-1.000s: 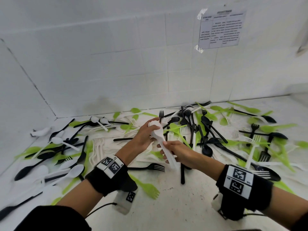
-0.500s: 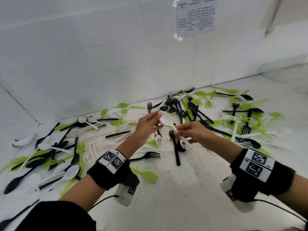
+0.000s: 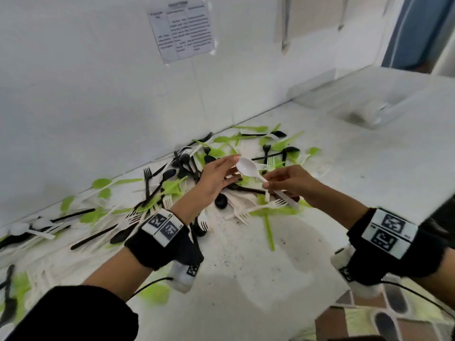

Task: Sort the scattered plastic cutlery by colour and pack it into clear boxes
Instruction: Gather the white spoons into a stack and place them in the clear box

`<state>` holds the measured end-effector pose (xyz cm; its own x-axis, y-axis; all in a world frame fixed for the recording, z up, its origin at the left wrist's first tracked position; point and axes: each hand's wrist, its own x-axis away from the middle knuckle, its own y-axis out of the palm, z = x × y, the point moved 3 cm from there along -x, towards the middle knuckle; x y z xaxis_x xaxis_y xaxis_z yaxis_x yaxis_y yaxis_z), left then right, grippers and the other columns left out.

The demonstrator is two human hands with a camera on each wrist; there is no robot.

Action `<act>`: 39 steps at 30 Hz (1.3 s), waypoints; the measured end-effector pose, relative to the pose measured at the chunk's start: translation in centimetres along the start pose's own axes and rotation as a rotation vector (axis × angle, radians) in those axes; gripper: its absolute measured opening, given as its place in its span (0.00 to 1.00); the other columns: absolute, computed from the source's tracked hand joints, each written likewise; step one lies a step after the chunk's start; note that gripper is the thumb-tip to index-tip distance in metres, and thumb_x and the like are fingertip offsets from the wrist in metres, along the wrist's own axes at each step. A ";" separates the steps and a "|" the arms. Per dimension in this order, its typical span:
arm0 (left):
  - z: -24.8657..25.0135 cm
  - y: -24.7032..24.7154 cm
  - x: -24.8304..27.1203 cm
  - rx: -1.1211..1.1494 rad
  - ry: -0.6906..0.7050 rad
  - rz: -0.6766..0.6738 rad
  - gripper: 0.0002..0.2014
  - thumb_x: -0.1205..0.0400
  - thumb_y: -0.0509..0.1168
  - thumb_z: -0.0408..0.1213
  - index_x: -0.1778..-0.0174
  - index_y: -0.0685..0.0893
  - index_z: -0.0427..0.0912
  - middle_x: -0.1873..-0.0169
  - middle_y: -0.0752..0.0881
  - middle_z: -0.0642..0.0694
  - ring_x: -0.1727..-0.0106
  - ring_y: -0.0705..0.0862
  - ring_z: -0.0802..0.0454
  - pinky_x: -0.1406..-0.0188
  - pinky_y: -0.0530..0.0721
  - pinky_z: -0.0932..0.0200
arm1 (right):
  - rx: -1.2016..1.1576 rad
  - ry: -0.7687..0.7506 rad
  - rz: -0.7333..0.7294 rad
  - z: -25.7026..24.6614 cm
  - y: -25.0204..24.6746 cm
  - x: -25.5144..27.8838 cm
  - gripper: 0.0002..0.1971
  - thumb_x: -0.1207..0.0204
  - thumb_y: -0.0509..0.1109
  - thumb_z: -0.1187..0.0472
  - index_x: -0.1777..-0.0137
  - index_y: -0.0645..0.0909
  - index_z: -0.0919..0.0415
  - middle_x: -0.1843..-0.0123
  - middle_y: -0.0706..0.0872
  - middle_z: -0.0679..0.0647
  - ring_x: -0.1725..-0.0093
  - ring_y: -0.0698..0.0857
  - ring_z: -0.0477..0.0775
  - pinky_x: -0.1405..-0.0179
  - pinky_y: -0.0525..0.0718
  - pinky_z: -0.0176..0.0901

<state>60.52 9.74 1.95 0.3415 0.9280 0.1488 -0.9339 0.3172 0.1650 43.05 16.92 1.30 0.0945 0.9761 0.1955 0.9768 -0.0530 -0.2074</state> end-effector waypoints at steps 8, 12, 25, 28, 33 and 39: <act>-0.6 13.2 -5.4 0.034 -0.022 -0.102 0.04 0.17 0.63 0.32 0.54 0.83 0.39 0.56 0.84 0.43 0.54 0.83 0.50 0.51 0.86 0.59 | -0.018 0.025 0.111 2.2 -12.8 0.0 0.14 0.31 0.77 0.65 0.46 0.84 0.66 0.61 0.86 0.57 0.64 0.85 0.49 0.67 0.83 0.36; -1.2 19.2 -8.8 0.040 -0.037 -0.161 0.06 0.17 0.61 0.32 0.49 0.83 0.39 0.50 0.84 0.43 0.50 0.83 0.49 0.57 0.87 0.64 | 0.004 0.018 0.149 3.3 -19.1 -0.6 0.15 0.31 0.78 0.64 0.45 0.85 0.66 0.59 0.87 0.58 0.62 0.86 0.49 0.68 0.84 0.34; -3.6 38.2 -16.5 0.022 -0.081 -0.346 0.10 0.18 0.63 0.31 0.42 0.82 0.35 0.47 0.84 0.41 0.43 0.83 0.44 0.43 0.84 0.55 | 0.014 0.065 0.327 7.6 -37.2 -0.8 0.07 0.31 0.77 0.64 0.53 0.86 0.59 0.58 0.87 0.59 0.59 0.85 0.53 0.60 0.84 0.42; -4.1 40.9 -17.8 0.010 -0.100 -0.370 0.11 0.18 0.63 0.31 0.41 0.81 0.35 0.48 0.84 0.42 0.43 0.82 0.44 0.42 0.83 0.55 | -0.006 0.080 0.366 8.5 -39.7 -1.0 0.09 0.31 0.77 0.64 0.51 0.86 0.62 0.61 0.87 0.57 0.61 0.84 0.51 0.61 0.84 0.40; -4.7 43.8 -20.0 -0.016 -0.125 -0.395 0.08 0.18 0.63 0.32 0.45 0.82 0.38 0.48 0.83 0.42 0.44 0.83 0.45 0.42 0.83 0.55 | -0.026 0.096 0.391 9.4 -42.5 -1.8 0.11 0.31 0.77 0.65 0.49 0.85 0.64 0.62 0.87 0.55 0.65 0.84 0.47 0.66 0.83 0.35; -4.2 47.3 -23.5 -0.038 -0.129 -0.448 0.06 0.18 0.64 0.32 0.48 0.83 0.37 0.49 0.84 0.41 0.45 0.84 0.45 0.44 0.85 0.55 | -0.012 0.106 0.391 9.6 -46.7 -4.0 0.14 0.30 0.77 0.64 0.45 0.84 0.65 0.60 0.87 0.55 0.63 0.85 0.48 0.65 0.84 0.36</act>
<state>7.88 3.72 2.18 0.7200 0.6670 0.1915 -0.6940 0.6902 0.2049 -4.74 17.55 0.99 0.4784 0.8546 0.2017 0.8652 -0.4196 -0.2744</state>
